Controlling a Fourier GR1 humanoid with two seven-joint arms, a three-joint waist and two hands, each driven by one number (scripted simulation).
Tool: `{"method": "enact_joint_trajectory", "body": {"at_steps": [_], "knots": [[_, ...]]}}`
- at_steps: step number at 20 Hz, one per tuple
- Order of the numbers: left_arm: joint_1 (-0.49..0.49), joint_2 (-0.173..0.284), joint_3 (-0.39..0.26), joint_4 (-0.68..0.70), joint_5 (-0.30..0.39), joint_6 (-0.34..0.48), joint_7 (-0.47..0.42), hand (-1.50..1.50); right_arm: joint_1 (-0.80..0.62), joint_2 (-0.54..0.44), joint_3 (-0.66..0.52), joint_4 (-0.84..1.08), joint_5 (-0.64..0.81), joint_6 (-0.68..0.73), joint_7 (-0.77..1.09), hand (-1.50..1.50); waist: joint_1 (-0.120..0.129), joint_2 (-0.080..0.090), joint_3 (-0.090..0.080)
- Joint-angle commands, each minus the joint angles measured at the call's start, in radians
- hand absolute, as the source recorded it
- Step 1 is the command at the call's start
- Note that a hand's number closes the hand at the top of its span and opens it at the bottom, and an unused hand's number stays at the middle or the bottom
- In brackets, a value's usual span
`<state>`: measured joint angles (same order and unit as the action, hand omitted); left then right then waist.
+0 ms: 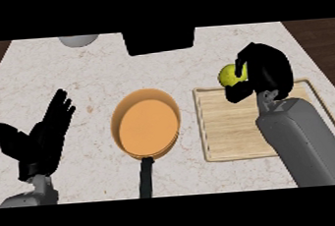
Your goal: Pick the pear from the tray and place it in the pot
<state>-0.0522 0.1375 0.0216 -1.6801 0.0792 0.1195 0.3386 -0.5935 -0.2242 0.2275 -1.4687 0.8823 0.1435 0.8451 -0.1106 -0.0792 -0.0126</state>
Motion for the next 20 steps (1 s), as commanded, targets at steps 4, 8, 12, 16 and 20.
{"method": "enact_joint_trajectory", "body": {"at_steps": [4,8,12,16,20], "knots": [[-0.027,0.013,0.012,0.001,0.019,-0.018,0.009,0.00,-0.164,0.115,0.190,-0.367,0.183,0.114,0.288,1.50,0.018,0.013,0.004],[-0.005,-0.025,-0.036,-0.003,-0.003,-0.013,-0.020,0.00,-0.269,0.219,0.250,-0.509,0.263,0.240,0.453,1.50,0.051,0.036,0.007],[-0.026,-0.011,-0.033,-0.005,0.011,-0.035,-0.014,0.00,-0.380,0.222,0.276,-0.514,0.249,0.308,0.586,1.50,0.084,0.048,0.007],[-0.073,-0.026,-0.062,-0.005,-0.017,-0.018,0.006,0.00,-0.426,0.223,0.237,-0.448,0.195,0.297,0.622,1.50,0.100,0.060,0.009],[-0.066,-0.006,-0.030,0.007,0.021,-0.052,-0.014,0.00,-0.473,0.223,0.197,-0.369,0.205,0.265,0.640,1.50,0.118,0.064,0.007]]}}
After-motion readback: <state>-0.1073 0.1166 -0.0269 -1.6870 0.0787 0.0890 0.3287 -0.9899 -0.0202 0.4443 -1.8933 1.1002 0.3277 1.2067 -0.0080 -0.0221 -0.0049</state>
